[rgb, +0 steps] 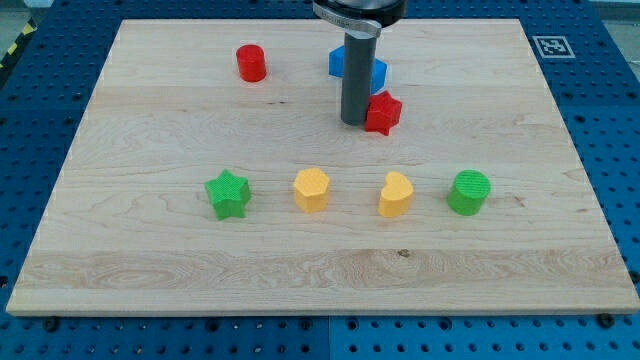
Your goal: Separate the blue cube and blue triangle
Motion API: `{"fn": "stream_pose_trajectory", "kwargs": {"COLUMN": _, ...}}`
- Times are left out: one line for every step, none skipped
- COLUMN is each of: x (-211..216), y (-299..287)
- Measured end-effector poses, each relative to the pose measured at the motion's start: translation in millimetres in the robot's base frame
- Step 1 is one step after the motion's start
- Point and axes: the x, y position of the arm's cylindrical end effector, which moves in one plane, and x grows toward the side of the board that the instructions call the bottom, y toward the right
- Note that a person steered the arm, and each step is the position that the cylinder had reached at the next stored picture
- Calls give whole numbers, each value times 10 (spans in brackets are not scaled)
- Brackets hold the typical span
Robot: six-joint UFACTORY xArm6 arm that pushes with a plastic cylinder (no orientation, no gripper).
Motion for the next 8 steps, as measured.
{"fn": "stream_pose_trajectory", "kwargs": {"x": -156, "y": -231}}
{"fn": "stream_pose_trajectory", "kwargs": {"x": -481, "y": -319}}
{"fn": "stream_pose_trajectory", "kwargs": {"x": -808, "y": -307}}
{"fn": "stream_pose_trajectory", "kwargs": {"x": -1022, "y": -269}}
{"fn": "stream_pose_trajectory", "kwargs": {"x": -1197, "y": -225}}
{"fn": "stream_pose_trajectory", "kwargs": {"x": -1208, "y": -202}}
{"fn": "stream_pose_trajectory", "kwargs": {"x": -988, "y": -106}}
{"fn": "stream_pose_trajectory", "kwargs": {"x": -873, "y": 10}}
